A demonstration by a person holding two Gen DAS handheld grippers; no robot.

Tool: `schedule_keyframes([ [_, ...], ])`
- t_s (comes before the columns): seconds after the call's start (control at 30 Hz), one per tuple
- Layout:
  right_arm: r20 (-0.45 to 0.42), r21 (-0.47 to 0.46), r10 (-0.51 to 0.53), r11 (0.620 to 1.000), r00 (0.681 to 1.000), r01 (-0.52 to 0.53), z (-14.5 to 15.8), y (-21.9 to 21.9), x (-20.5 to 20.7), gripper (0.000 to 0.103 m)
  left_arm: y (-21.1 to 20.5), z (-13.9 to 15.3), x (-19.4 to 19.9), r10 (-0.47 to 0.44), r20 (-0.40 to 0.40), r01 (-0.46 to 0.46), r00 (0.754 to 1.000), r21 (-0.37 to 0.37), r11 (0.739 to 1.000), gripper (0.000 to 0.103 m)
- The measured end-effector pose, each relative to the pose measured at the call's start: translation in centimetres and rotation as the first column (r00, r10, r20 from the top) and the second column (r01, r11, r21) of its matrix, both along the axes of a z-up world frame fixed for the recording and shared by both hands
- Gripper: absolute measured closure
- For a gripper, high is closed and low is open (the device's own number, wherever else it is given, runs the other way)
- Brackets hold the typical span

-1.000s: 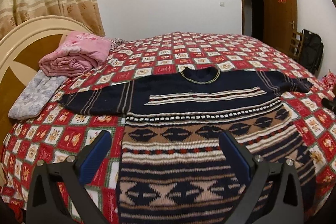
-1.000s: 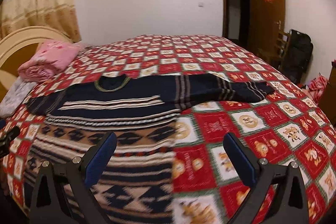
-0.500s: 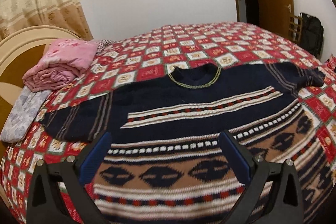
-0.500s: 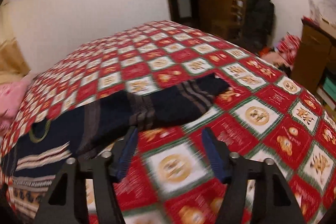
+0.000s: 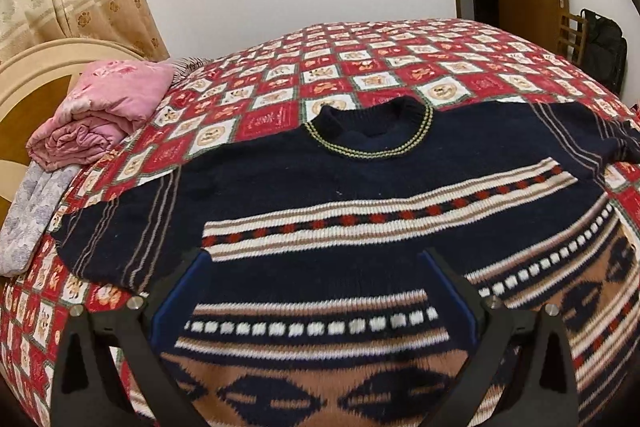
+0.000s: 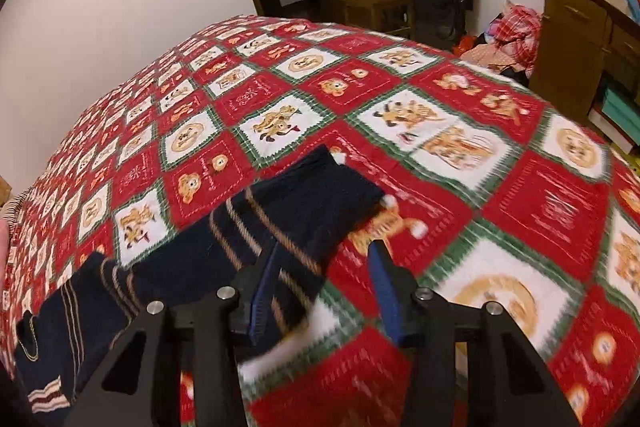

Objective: Fold small clothes
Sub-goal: 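Reach the right tool to the sweater's sleeve cuff and grasp it, then lift the sleeve with the right tool and fold it across the sweater body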

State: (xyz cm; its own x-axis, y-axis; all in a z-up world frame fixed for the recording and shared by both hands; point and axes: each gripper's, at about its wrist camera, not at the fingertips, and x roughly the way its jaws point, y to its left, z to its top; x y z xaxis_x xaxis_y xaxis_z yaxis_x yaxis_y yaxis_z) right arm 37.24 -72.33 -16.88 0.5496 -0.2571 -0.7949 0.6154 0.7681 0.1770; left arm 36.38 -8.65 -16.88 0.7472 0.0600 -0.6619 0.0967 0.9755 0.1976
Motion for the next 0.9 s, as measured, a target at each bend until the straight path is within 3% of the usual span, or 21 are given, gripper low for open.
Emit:
schedule_keyframes([
  [0.2, -0.047, 0.027, -0.053, 0.998, 0.998, 0.054, -2.3, -2.1, 1.7, 0.057, -1.5, -0.9, 1.2, -0.017, -0.025, 0.017, 1.0, 0.002, 1.0, 0.0],
  [0.23, -0.047, 0.016, -0.049, 0.999, 0.998, 0.05, -2.3, -2.2, 2.1, 0.06, -1.7, -1.0, 1.4, -0.029, -0.034, 0.029, 0.999, -0.006, 1.0, 0.0],
  [0.3, -0.063, -0.015, -0.03, 0.999, 0.998, 0.029, -2.3, -1.9, 2.7, 0.088, -2.1, -1.1, 1.4, -0.042, -0.042, 0.042, 0.998, -0.016, 0.999, 0.0],
  [0.33, -0.057, -0.015, -0.014, 1.0, 0.998, 0.013, -2.2, -1.8, 2.9, 0.095, -2.4, -1.2, 1.5, -0.048, -0.048, 0.047, 0.998, -0.025, 0.999, 0.0],
  [0.43, -0.033, -0.024, 0.048, 0.999, 0.998, -0.049, -1.1, -0.1, 3.1, 0.095, -2.3, -1.0, 1.2, -0.067, -0.057, 0.064, 0.996, -0.059, 0.996, 0.0],
  [0.63, 0.077, -0.11, 0.242, 0.966, 0.967, -0.233, 4.2, 8.7, 2.4, 0.096, -1.3, 0.0, 0.7, -0.071, -0.036, 0.067, 0.997, -0.09, 0.994, 0.0],
  [0.73, 0.118, -0.163, 0.37, 0.923, 0.921, -0.35, 7.1, 15.9, 1.6, 0.096, -0.4, 0.5, 0.4, -0.061, -0.026, 0.058, 0.998, -0.102, 0.993, 0.0],
  [0.9, 0.131, -0.202, 0.527, 0.844, 0.84, -0.497, 8.3, 25.7, 3.3, 0.096, 1.2, 1.1, -0.2, -0.048, -0.009, 0.047, 0.999, -0.114, 0.992, 0.0],
])
